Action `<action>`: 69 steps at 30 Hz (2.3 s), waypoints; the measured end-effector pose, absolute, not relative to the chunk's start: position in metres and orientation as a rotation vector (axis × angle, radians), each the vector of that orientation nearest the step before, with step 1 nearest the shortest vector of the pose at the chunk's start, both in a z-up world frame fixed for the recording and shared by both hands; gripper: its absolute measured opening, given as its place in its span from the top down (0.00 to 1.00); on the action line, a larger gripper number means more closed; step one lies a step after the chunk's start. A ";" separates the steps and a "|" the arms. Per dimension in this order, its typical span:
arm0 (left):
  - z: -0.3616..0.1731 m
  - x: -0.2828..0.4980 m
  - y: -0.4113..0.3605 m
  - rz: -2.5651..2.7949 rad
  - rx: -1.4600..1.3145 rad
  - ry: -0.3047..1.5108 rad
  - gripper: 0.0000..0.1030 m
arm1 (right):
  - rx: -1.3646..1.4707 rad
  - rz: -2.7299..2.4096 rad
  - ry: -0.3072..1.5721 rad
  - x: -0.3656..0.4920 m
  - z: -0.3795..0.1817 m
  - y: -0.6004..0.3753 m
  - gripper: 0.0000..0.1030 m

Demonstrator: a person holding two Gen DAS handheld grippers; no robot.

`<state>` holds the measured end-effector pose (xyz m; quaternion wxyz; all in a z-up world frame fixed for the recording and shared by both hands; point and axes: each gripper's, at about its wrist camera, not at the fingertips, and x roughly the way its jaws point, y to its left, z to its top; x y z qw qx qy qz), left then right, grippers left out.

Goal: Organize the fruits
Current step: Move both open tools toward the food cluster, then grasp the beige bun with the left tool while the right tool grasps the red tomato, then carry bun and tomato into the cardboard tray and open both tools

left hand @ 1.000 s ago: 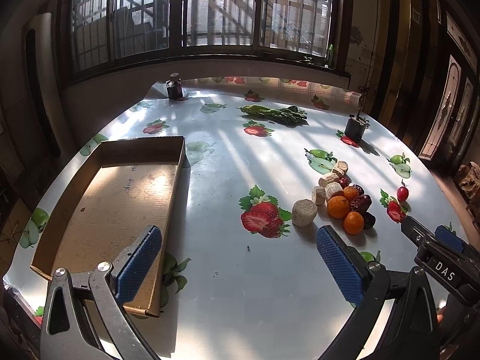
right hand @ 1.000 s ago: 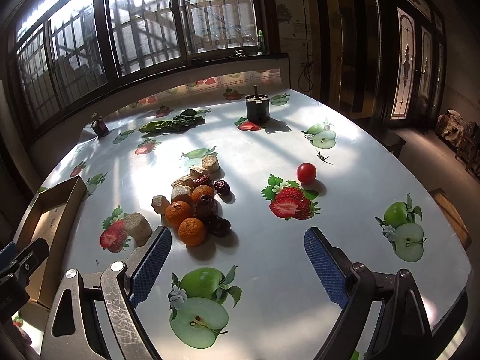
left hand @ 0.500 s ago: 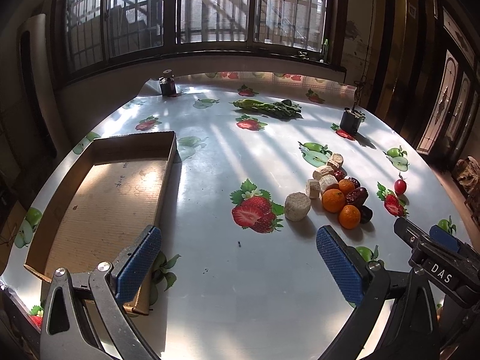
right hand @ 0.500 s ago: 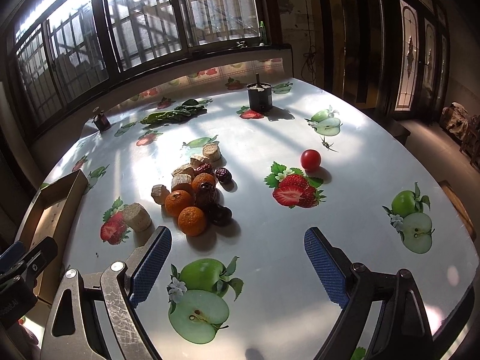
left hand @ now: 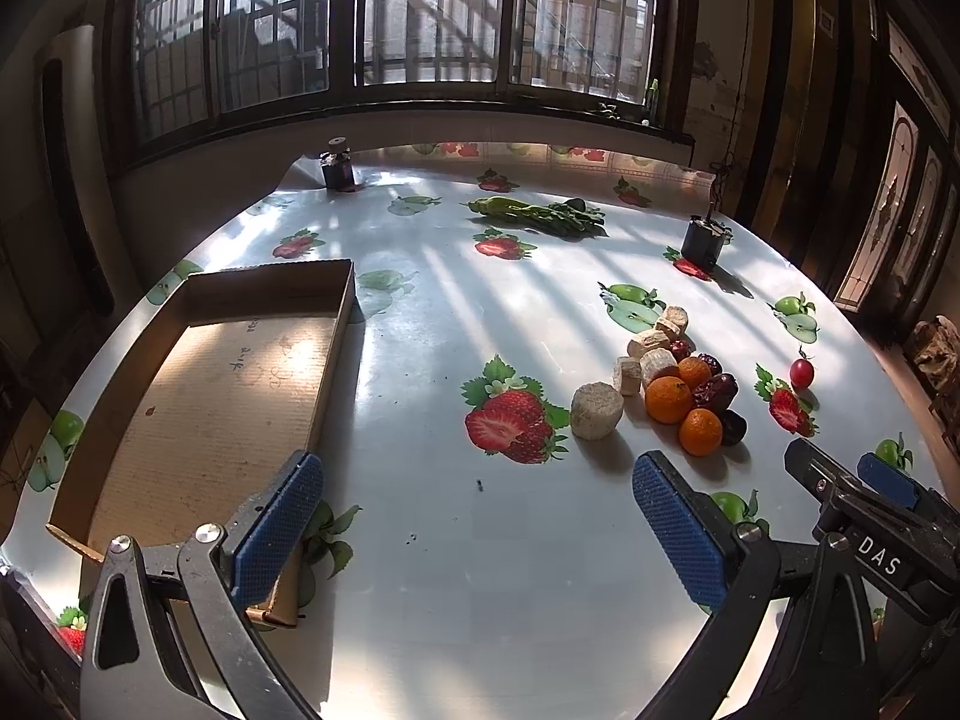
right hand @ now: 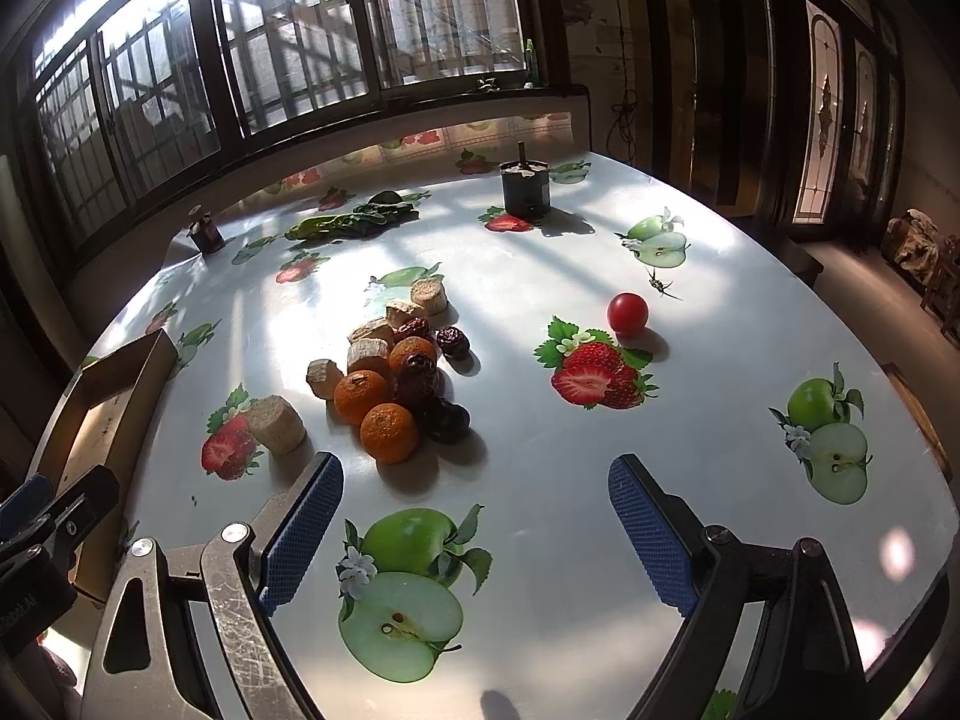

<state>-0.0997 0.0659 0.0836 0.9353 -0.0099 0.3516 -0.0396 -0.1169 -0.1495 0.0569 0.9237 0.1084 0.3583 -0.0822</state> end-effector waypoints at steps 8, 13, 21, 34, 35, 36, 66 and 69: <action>0.133 -0.103 0.112 0.011 -0.042 0.556 0.00 | 0.179 -0.190 0.700 -0.118 0.078 -0.166 0.10; 0.156 -0.093 0.136 0.020 -0.091 0.514 0.00 | 0.153 -0.213 0.665 -0.114 0.098 -0.191 0.10; 0.115 -0.061 0.095 -0.136 -0.051 0.687 0.00 | 0.197 -0.110 0.772 -0.087 0.077 -0.197 0.10; 0.052 -0.015 0.025 -0.330 0.003 0.859 0.10 | 0.088 -0.237 0.799 -0.030 0.062 -0.266 0.11; 0.049 -0.011 0.024 -0.337 -0.005 0.869 0.11 | 0.077 -0.230 0.808 -0.024 0.058 -0.266 0.11; 0.046 -0.009 0.023 -0.340 -0.011 0.877 0.13 | 0.069 -0.223 0.818 -0.017 0.053 -0.266 0.11; 0.039 -0.010 0.023 -0.384 -0.113 0.893 0.67 | 0.204 -0.143 0.844 -0.011 0.040 -0.275 0.70; 0.063 -0.031 0.041 -0.397 -0.165 0.849 0.67 | 0.181 -0.107 0.794 -0.027 0.069 -0.256 0.70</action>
